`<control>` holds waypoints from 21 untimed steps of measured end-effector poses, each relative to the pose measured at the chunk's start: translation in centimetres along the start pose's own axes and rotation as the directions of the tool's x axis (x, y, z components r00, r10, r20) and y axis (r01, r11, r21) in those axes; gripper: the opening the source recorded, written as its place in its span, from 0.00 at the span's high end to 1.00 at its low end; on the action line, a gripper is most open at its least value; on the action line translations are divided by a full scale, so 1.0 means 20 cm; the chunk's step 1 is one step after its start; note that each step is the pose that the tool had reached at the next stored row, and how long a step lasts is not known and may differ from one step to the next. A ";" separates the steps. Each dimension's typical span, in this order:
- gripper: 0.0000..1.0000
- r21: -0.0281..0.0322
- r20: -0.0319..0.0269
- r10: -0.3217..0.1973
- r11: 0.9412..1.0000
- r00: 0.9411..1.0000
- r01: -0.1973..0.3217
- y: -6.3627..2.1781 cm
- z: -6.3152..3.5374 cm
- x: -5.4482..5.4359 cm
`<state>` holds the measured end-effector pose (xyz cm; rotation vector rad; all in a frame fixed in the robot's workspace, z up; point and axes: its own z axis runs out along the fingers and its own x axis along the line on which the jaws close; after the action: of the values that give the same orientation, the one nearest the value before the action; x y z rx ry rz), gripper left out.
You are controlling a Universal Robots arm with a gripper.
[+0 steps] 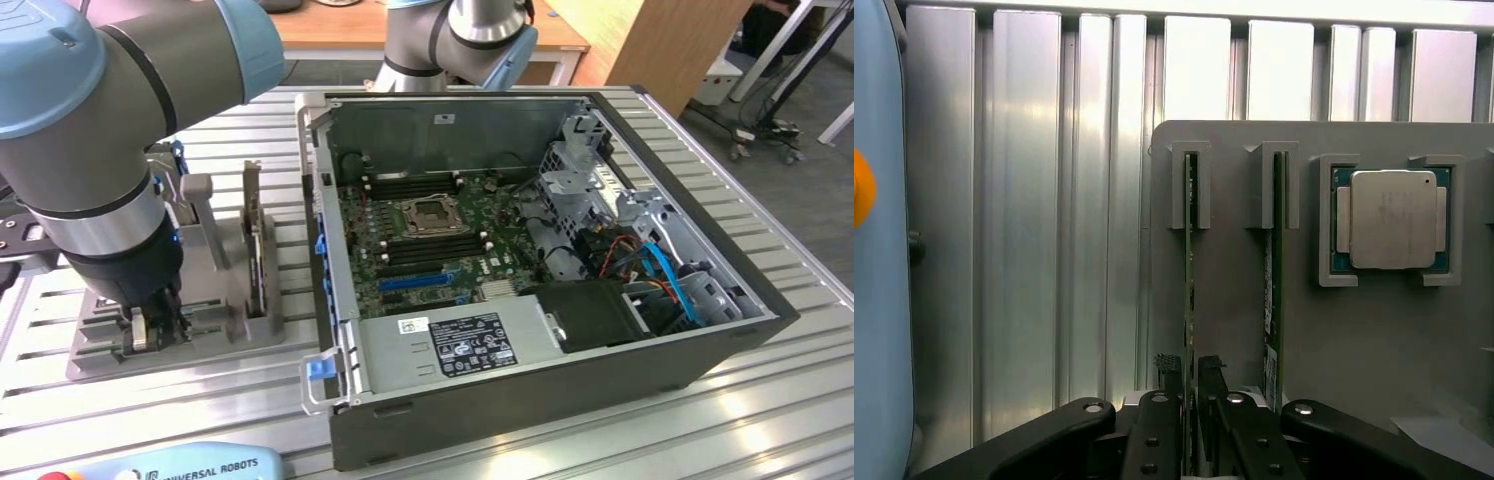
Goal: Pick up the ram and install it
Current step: 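Pick up the ram and move it above insertion slot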
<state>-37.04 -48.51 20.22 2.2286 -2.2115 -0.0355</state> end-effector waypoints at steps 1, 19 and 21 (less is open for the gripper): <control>0.79 0.000 0.000 0.000 1.000 1.000 0.000 0.000 0.000 0.00; 0.89 0.000 0.000 0.000 1.000 1.000 0.000 0.000 -0.003 0.00; 0.89 0.000 0.000 0.000 1.000 1.000 0.000 0.000 -0.010 0.00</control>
<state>-37.04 -48.50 20.41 2.2286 -2.2114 -0.0355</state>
